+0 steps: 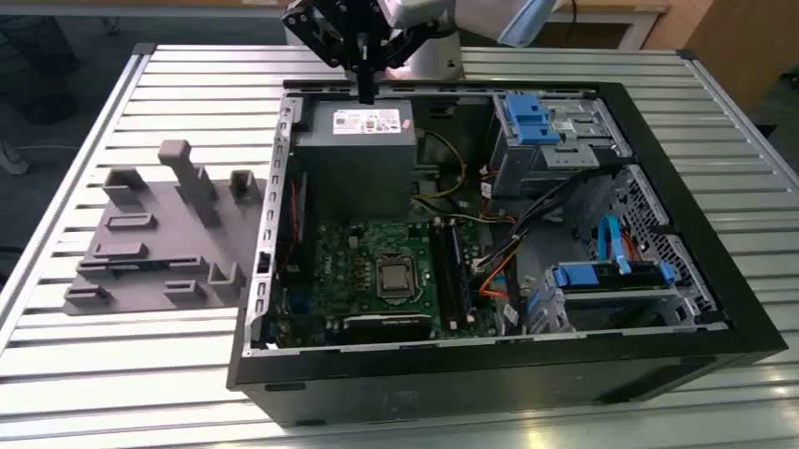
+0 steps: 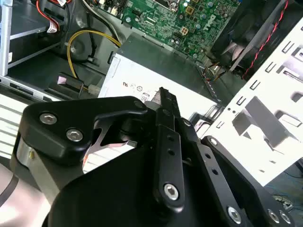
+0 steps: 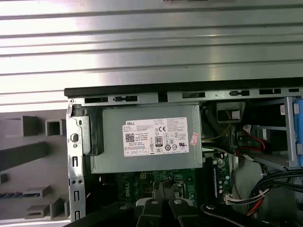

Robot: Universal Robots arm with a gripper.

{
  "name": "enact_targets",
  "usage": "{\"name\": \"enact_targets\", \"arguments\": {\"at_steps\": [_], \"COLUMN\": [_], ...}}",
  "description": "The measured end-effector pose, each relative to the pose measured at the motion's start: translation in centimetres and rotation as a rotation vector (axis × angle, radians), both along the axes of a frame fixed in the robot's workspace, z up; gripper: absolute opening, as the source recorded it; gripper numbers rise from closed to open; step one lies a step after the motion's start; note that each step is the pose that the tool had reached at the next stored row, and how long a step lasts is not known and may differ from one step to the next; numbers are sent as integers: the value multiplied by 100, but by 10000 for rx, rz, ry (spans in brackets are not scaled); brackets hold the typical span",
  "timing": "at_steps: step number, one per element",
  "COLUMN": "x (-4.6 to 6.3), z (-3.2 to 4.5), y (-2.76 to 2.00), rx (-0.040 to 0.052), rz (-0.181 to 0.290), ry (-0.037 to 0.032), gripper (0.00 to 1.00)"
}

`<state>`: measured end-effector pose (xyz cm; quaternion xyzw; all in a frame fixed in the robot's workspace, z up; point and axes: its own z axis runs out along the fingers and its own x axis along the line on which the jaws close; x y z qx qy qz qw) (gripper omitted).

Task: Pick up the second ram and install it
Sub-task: 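Reach for the second ram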

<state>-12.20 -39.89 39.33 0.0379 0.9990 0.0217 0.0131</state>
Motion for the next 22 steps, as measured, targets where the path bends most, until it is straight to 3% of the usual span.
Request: {"name": "enact_targets", "arguments": {"at_steps": [22], "x": [-39], "z": [0], "y": [0], "rx": [0], "rz": [-1], "ry": [0], "gripper": [11]}}
